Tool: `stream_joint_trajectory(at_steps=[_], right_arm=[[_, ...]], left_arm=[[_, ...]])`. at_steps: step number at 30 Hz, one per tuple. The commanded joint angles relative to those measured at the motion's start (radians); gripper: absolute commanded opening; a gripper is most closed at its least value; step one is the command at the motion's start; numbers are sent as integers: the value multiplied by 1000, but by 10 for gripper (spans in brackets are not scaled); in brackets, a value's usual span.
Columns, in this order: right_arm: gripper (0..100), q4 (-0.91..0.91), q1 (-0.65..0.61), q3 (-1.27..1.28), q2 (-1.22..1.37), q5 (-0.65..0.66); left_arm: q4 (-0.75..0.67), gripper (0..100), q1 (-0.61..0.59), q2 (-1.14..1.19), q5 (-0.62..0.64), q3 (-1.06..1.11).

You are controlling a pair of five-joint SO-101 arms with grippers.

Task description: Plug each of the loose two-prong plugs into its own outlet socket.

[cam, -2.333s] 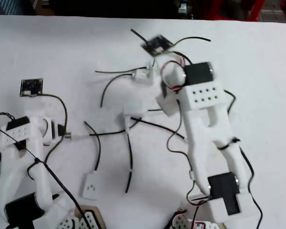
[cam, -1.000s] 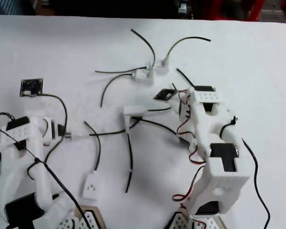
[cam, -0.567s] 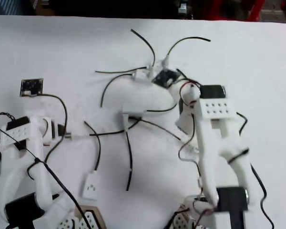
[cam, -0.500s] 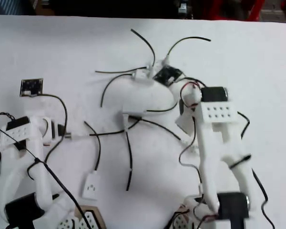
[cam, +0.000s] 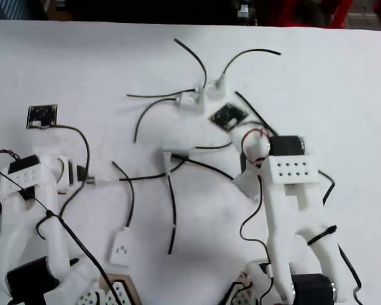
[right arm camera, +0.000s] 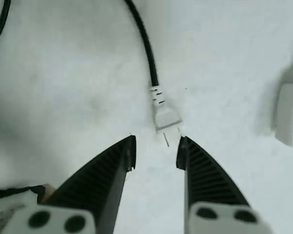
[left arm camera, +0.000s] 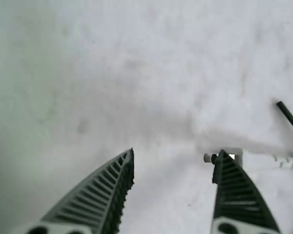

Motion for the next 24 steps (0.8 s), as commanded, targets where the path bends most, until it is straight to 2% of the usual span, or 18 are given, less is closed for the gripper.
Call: stream_joint_trajectory(at_steps=[1, 5, 10, 16, 24], right_arm=[[145, -90, 18, 63, -33, 43], [145, -200, 41, 109, 7, 44], [145, -263, 84, 35, 197, 44], [144, -257, 130, -121, 424, 44], [144, -183, 131, -141, 479, 44]], left_arm=[[-15, 260, -8, -45, 8, 2], [-15, 260, -8, -45, 8, 2], [-15, 260, -8, -45, 8, 2], [-15, 260, -8, -45, 8, 2], [-15, 260, -8, -45, 6, 2]])
